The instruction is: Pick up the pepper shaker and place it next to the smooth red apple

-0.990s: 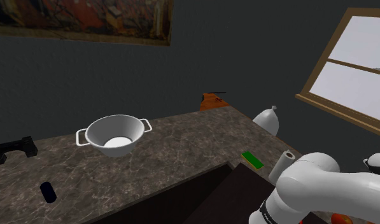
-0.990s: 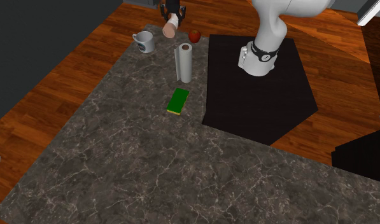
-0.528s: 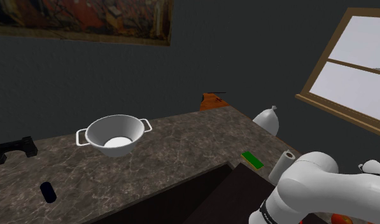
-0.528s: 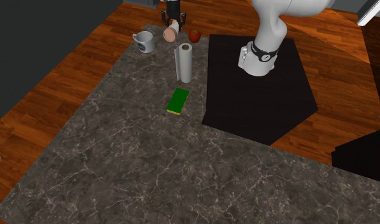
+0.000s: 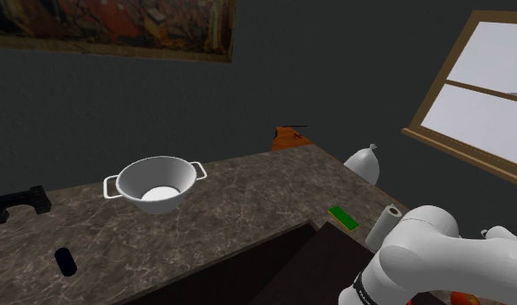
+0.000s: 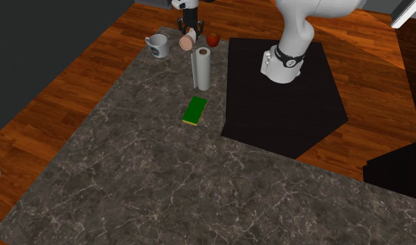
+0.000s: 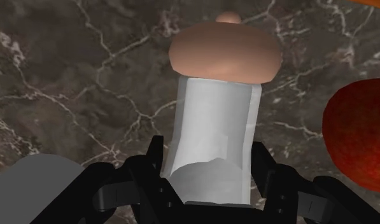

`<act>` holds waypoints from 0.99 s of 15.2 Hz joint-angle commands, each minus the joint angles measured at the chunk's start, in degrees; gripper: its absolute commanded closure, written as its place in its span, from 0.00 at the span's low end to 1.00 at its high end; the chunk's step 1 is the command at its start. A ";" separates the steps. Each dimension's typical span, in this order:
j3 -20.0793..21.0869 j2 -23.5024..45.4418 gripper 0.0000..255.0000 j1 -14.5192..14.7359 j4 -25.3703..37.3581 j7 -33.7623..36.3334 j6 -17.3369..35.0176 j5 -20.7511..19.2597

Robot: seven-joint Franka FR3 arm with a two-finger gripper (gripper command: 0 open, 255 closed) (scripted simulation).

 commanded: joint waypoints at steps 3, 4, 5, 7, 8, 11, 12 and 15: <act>-0.15 -0.09 1.00 0.07 0.06 0.02 0.10 -0.14; -0.15 -0.09 1.00 0.07 0.06 0.02 0.10 -0.14; -0.15 -0.09 1.00 0.07 0.06 0.02 0.10 -0.14; -0.15 -0.09 0.00 0.07 0.05 0.02 0.10 -0.14; -0.15 -0.09 0.00 0.07 0.05 0.02 0.10 -0.14; -0.15 -0.09 0.00 0.07 0.06 0.02 0.10 -0.14; 1.38 0.84 0.00 -0.96 -0.41 -0.54 -0.84 1.15; 5.78 3.20 0.00 -3.81 -1.28 -2.14 -3.61 4.74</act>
